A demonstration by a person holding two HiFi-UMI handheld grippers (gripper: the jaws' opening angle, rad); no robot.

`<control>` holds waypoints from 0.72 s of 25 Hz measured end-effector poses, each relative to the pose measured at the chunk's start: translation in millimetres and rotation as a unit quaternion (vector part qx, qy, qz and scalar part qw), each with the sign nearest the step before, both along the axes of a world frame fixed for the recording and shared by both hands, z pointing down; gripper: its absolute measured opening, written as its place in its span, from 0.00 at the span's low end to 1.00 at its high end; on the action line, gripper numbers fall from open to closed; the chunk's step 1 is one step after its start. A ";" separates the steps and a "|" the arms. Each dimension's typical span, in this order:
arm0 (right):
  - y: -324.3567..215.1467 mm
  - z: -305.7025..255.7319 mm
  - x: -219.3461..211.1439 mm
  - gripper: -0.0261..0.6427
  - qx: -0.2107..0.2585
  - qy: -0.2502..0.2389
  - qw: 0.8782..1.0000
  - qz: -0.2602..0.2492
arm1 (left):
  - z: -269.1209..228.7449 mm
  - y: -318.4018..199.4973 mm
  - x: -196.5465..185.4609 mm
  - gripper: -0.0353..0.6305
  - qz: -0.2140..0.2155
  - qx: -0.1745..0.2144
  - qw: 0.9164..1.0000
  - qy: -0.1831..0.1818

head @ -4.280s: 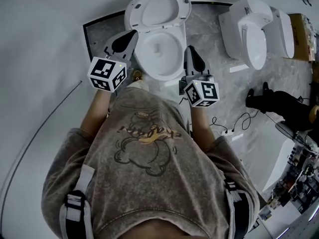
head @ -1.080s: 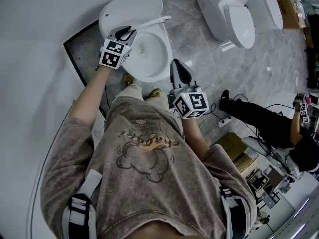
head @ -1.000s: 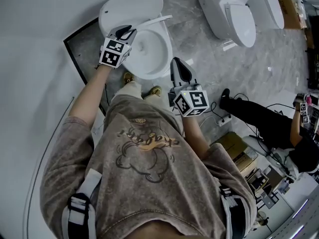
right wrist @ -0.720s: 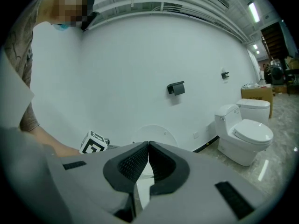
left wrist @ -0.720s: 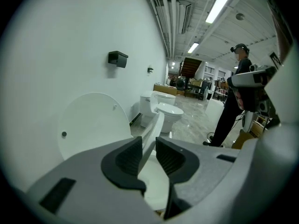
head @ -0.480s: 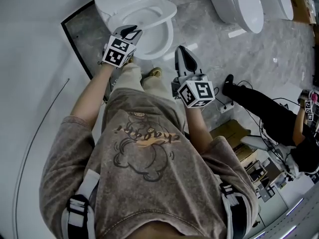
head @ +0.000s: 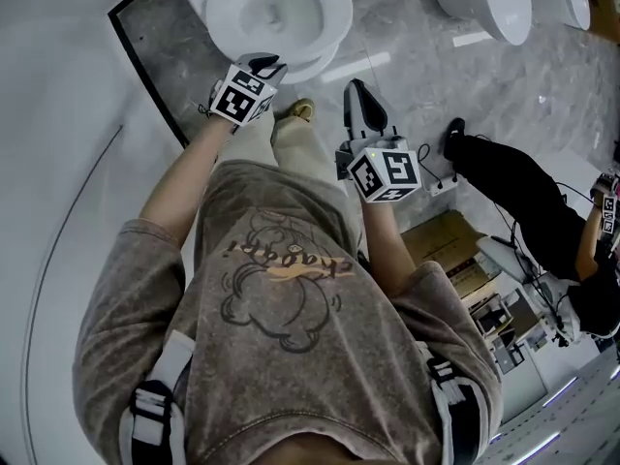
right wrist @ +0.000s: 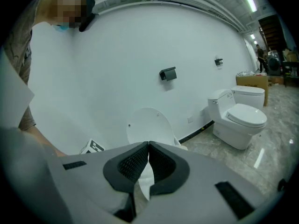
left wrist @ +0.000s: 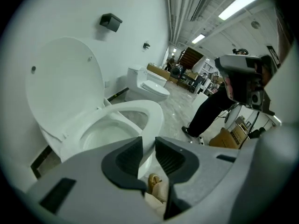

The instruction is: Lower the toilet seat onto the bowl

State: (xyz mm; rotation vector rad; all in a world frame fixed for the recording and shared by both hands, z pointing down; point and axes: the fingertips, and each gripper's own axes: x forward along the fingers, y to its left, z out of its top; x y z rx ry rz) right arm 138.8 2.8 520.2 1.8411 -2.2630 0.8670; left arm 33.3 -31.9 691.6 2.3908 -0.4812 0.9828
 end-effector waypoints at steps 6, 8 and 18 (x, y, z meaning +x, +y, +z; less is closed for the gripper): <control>40.1 44.8 -12.5 0.08 -0.025 0.003 1.000 -0.001 | 73.1 53.0 -7.2 0.18 0.001 -0.042 0.999 -0.016; 50.8 61.2 -15.4 0.08 -0.035 0.003 0.999 -0.003 | 97.6 66.6 -6.9 0.18 0.003 -0.053 0.998 -0.024; 72.0 135.0 -14.6 0.08 -0.060 0.015 0.998 -0.021 | 219.2 97.5 -0.8 0.12 0.014 -0.087 0.994 -0.067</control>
